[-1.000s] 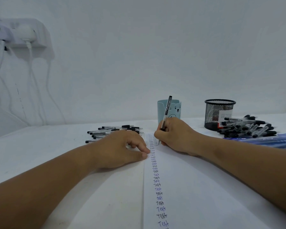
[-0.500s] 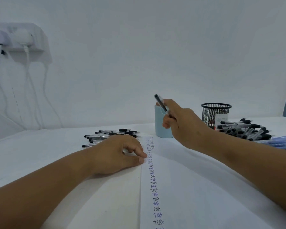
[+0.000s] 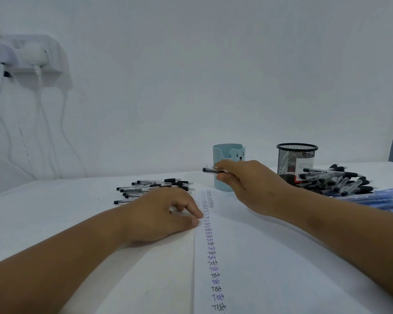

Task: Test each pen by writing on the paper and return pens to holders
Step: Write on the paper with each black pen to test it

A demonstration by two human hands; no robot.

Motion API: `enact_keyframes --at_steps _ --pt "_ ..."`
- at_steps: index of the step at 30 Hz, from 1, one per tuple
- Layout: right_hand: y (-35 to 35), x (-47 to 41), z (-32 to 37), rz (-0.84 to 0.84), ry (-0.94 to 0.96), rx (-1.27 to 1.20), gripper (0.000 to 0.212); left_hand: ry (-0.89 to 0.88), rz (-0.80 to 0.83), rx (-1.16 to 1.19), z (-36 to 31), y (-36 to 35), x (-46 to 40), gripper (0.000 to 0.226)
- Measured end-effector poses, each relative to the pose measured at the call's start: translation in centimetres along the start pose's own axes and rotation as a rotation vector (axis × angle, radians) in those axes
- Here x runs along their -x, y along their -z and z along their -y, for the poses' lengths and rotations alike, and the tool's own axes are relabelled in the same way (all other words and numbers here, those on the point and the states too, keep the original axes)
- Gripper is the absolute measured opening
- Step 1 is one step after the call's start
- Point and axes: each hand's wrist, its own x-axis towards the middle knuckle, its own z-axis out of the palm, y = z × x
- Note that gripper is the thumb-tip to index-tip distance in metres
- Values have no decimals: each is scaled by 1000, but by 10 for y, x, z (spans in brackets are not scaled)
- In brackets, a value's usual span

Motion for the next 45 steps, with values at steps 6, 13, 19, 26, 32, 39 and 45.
enact_keyframes --at_steps 6,13,19,26,32,39,45 --pt "2 1 4 -37 -12 -33 10 9 12 -16 -1 1 0 11" --pt "-1 3 0 -56 6 -82 14 13 14 -10 -2 1 1 10" --pt "-2 3 -5 -72 54 -59 14 17 18 -13 -2 1 1 10" --pt "-3 2 -4 -88 66 -123 10 21 6 -6 -1 -1 1 10" --pt "-4 2 -5 -107 70 -48 27 20 13 -19 -2 0 1 12" --pt "-1 1 2 -83 56 -16 37 11 14 -9 -3 -1 2 10" --pt "3 3 4 -55 38 -7 39 7 9 -19 -2 -1 1 9"
